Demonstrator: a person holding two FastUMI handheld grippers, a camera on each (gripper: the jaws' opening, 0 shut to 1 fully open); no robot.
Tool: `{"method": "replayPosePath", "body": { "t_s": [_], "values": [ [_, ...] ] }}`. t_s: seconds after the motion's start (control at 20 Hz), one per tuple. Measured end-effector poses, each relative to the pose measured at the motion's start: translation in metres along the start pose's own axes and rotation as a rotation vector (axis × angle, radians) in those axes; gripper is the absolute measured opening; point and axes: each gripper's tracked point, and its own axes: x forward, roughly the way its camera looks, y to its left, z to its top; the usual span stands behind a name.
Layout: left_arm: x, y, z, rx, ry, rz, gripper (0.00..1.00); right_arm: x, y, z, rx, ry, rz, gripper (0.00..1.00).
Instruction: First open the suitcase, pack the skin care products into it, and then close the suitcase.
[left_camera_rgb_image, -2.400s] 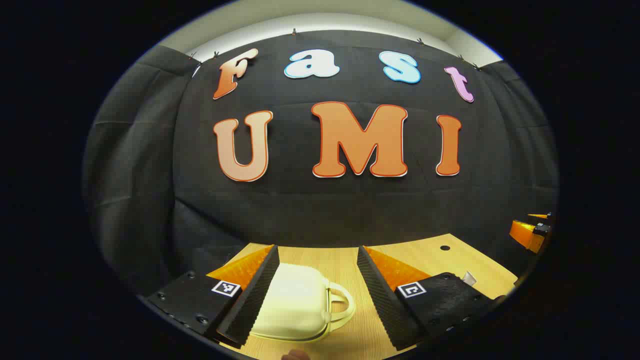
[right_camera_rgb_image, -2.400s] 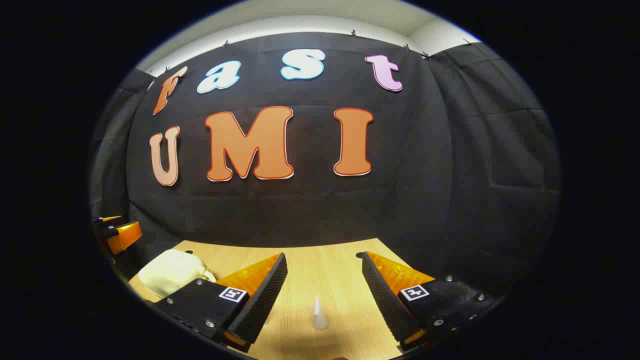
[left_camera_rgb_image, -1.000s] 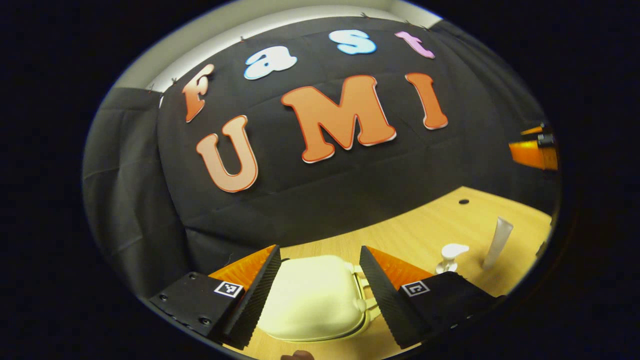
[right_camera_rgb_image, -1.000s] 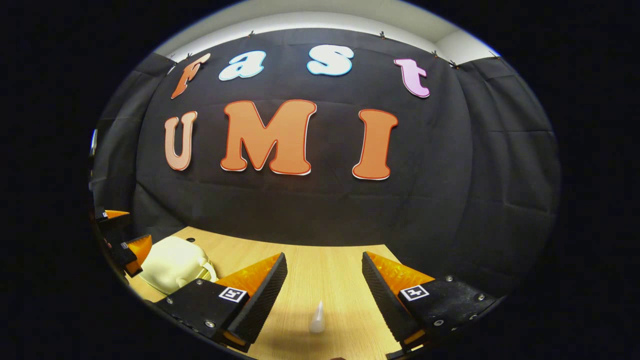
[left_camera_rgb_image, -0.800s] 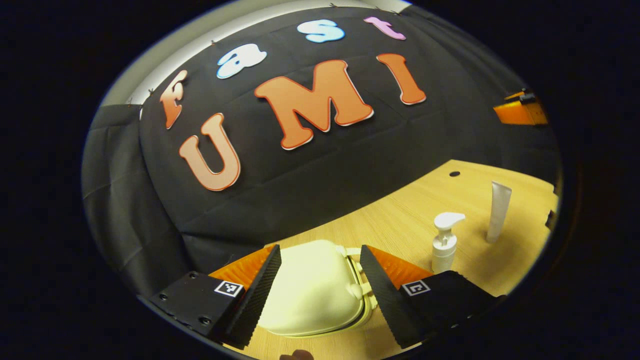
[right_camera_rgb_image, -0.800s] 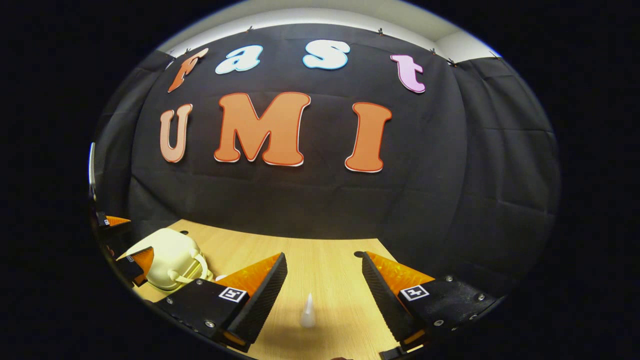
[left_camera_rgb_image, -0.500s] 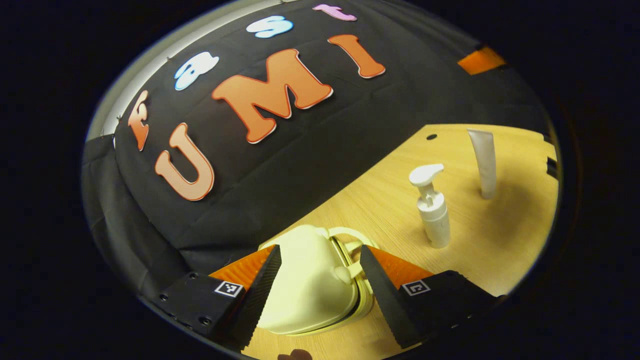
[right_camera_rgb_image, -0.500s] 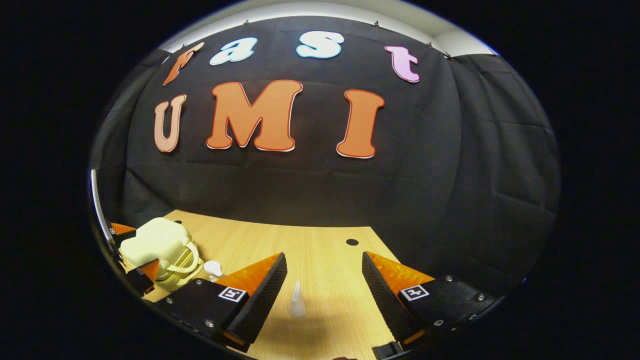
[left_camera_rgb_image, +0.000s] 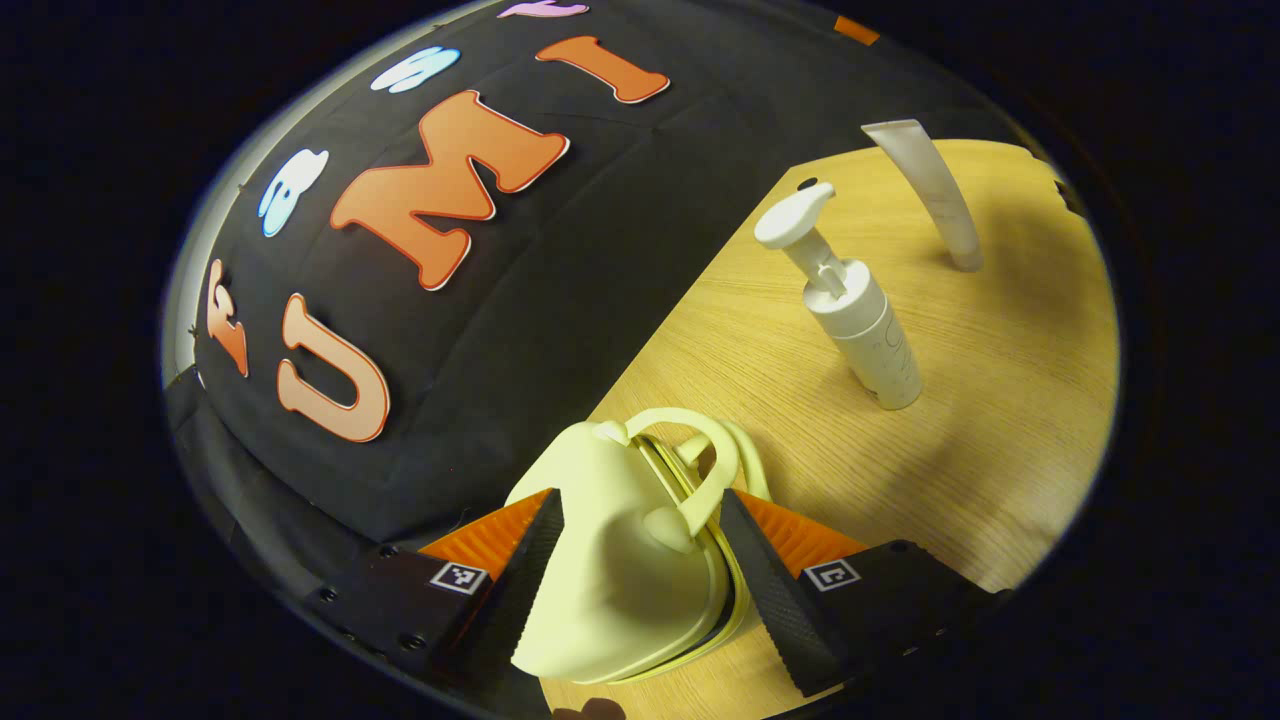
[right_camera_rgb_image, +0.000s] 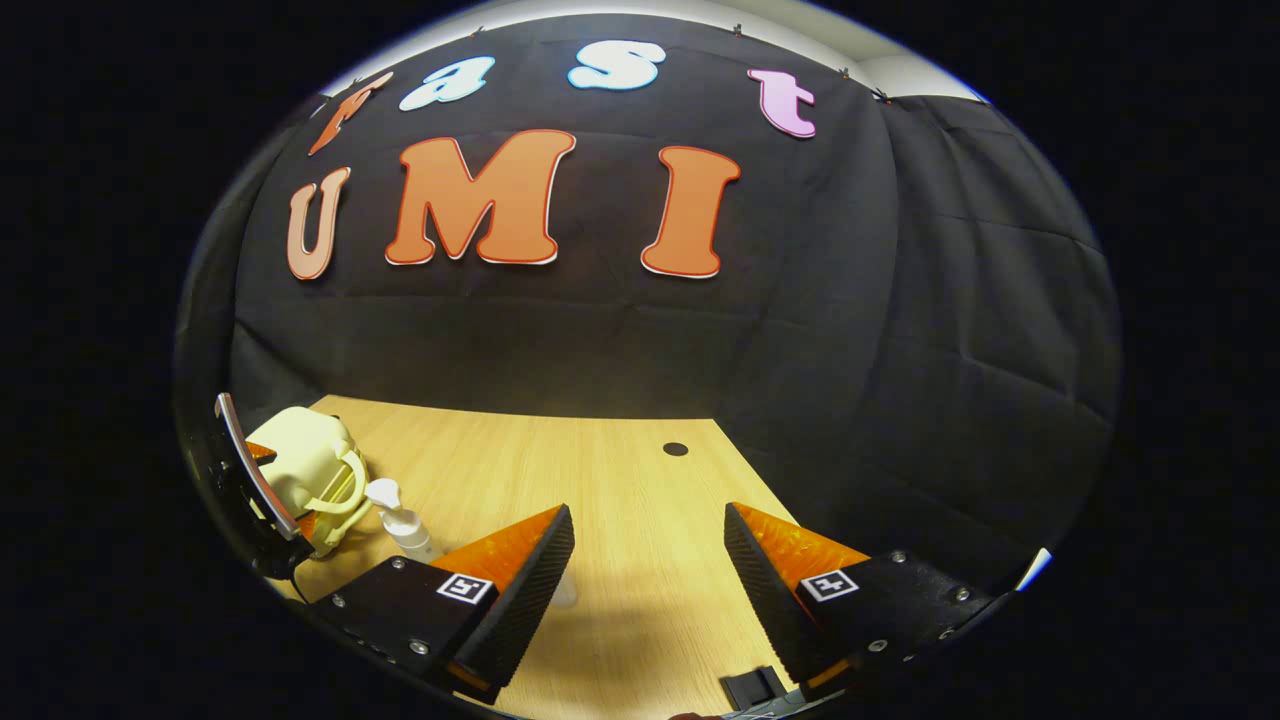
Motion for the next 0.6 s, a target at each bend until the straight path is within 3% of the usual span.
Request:
{"method": "replayPosePath", "body": {
  "t_s": [0.6],
  "values": [
    [0.04, -0.024, 0.0, 0.139, 0.062, -0.032, 0.99, 0.0, -0.03, -0.018, 0.008, 0.051, -0.076, 0.96]
  ]
}}
